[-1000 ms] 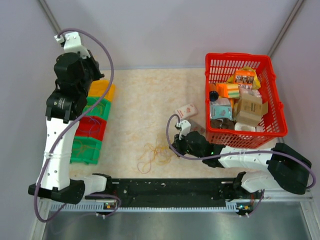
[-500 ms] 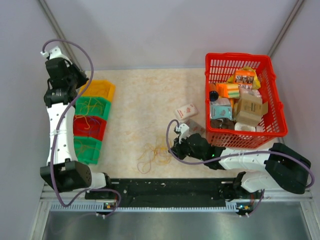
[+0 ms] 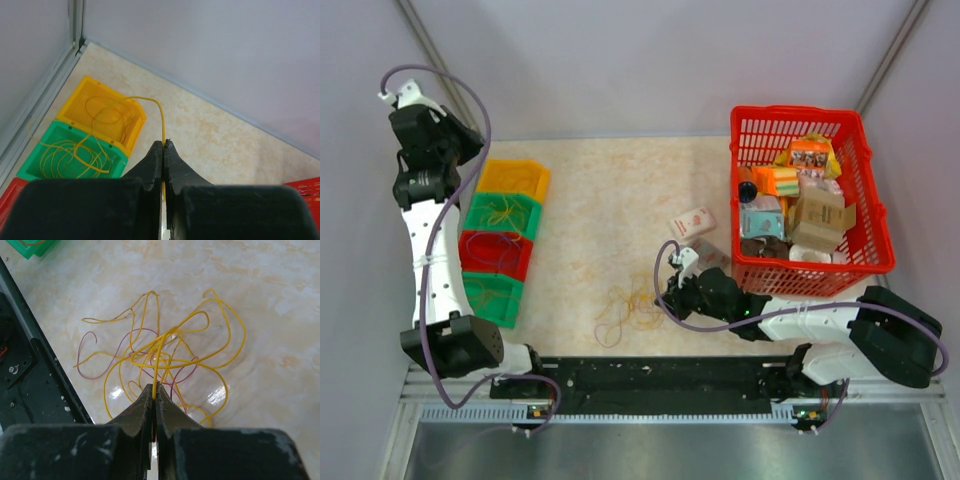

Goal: Untangle the cables

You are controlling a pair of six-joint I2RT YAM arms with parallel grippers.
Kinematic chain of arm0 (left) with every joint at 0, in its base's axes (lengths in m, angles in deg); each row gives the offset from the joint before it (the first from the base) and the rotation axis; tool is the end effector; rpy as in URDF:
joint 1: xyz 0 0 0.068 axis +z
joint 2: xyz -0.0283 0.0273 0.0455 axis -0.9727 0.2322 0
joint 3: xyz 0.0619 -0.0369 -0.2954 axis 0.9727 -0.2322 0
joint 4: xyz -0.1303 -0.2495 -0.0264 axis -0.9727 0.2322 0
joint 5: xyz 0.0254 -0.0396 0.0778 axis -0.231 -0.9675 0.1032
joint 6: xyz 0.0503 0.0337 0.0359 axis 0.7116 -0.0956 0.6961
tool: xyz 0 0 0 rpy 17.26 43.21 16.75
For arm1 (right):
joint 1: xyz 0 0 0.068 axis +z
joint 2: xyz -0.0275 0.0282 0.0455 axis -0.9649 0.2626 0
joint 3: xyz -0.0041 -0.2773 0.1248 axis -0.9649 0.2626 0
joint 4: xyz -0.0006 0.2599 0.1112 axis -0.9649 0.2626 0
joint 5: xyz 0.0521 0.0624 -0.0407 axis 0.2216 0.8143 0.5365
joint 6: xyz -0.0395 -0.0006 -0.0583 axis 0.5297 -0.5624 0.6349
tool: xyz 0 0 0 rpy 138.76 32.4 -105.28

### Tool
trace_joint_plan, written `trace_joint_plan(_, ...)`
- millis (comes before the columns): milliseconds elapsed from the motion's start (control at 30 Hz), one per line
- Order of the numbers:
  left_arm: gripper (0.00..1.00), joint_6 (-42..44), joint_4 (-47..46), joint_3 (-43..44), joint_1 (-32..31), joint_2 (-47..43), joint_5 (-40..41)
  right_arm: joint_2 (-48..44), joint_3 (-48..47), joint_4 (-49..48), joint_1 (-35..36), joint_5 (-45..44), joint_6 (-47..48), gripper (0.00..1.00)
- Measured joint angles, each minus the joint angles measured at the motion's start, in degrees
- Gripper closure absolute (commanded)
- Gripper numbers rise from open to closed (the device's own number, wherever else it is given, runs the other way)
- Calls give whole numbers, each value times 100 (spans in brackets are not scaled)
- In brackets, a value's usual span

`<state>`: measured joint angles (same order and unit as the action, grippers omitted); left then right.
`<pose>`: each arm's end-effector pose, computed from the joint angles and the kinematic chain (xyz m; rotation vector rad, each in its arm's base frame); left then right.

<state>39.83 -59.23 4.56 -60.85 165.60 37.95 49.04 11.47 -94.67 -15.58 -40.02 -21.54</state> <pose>0.3310 0.0853 0.4787 -0.5590 1.7990 -0.2290 0.1419 0.2403 0.1825 -0.6908 1.9854 0.9116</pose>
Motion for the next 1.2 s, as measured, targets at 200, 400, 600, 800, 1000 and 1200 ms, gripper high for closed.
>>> trace_joint_plan(200, 100, -81, -179, 772, 63, 203, -138, -2, 4, -101, 0, 9, 0, 100)
trace_joint_plan(400, 100, -103, -310, 776, 72, 498, -155, -9, 107, -173, 0, 11, 2, 100)
trace_joint_plan(600, 100, -98, -361, 118, 114, 566, -122, -9, 111, -192, 0, 20, 0, 100)
trace_joint_plan(800, 100, -85, -645, -479, 162, 616, -72, -9, 114, -208, 0, 22, 0, 100)
trace_joint_plan(1000, 100, -83, -879, -1073, 184, 704, 170, -9, 197, -267, 0, 20, 0, 100)
trace_joint_plan(1200, 100, -358, -894, -1578, 199, 739, 748, -9, 225, -341, 0, 20, 0, 100)
